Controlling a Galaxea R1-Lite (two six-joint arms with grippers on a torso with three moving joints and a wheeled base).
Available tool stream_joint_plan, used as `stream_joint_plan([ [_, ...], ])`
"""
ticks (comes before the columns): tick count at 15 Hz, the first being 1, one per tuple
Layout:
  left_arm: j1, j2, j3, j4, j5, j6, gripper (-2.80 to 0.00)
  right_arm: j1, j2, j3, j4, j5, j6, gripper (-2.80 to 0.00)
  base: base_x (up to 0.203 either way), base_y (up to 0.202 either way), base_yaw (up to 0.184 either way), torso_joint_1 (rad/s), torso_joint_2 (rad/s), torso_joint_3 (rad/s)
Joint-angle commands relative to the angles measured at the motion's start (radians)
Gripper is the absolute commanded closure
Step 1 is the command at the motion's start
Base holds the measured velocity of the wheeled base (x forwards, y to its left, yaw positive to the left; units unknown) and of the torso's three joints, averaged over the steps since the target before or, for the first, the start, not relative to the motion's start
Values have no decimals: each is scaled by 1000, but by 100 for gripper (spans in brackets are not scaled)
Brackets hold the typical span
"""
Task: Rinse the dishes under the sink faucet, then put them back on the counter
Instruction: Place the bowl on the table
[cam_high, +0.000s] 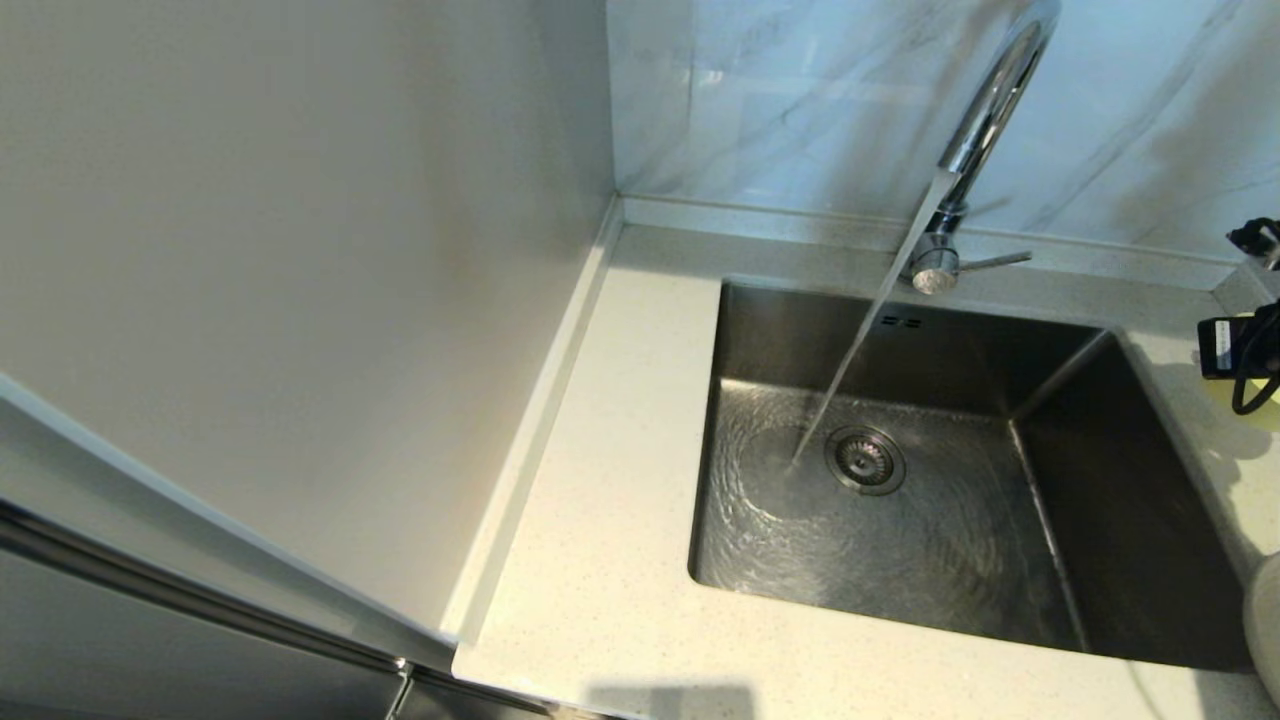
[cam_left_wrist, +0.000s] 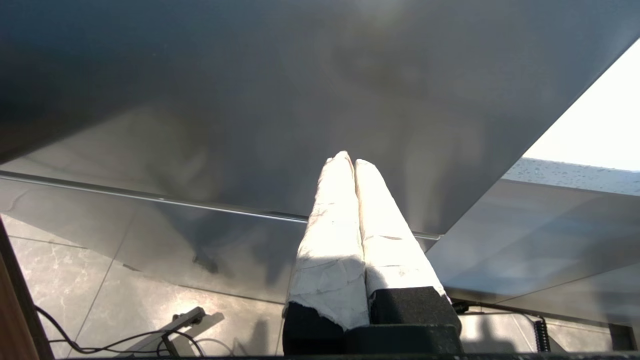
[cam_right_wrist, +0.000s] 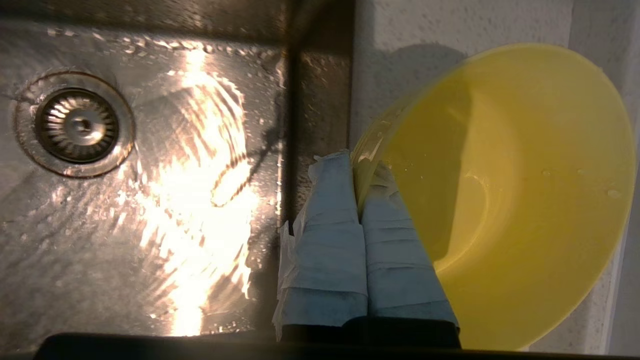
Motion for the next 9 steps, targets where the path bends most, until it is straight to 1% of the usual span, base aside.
stream_joint_plan([
  [1, 0, 0, 0, 0, 0, 0, 0, -15, 47, 1, -1, -10, -2, 0, 0, 0, 0, 0, 0, 0],
  [4, 0, 0, 0, 0, 0, 0, 0, -55, 66, 4, -1, -21, -3, 0, 0, 0, 0, 0, 0, 0],
  [9, 0, 0, 0, 0, 0, 0, 0, -74, 79, 7, -1, -43, -4, 0, 0, 0, 0, 0, 0, 0],
])
